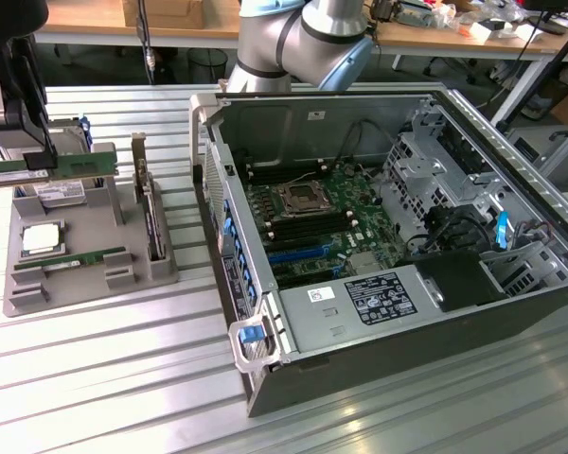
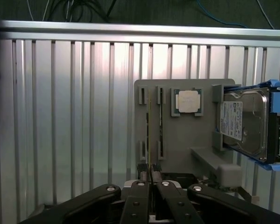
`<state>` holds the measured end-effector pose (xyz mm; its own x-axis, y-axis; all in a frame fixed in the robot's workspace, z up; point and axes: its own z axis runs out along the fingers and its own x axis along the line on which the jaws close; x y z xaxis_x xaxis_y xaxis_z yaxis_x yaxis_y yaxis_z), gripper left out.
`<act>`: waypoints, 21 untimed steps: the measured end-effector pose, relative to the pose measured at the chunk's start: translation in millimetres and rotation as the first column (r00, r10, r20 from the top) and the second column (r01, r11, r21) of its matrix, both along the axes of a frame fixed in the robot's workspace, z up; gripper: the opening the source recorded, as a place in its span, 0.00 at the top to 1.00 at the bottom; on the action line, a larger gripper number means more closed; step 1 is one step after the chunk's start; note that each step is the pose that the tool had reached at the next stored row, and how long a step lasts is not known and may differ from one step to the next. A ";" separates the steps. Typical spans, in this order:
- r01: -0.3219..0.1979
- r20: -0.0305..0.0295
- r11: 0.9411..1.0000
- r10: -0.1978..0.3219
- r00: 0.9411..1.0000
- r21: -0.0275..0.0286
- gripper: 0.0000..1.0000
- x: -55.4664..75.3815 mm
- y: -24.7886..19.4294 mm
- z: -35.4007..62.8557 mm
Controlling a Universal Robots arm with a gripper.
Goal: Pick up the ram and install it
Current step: 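Pick up the ram and move it above insertion slot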
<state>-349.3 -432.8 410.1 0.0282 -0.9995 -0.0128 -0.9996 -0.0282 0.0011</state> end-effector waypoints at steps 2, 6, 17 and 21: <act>0.000 0.000 1.000 0.000 1.000 0.000 0.88 0.5 0.0 0.1; 0.000 0.000 1.000 0.000 1.000 0.000 0.88 2.5 0.0 0.1; 0.000 0.000 1.000 0.000 1.000 -0.001 0.88 8.1 0.0 0.0; 0.000 0.000 1.000 0.000 1.000 -0.001 0.88 8.9 0.0 0.1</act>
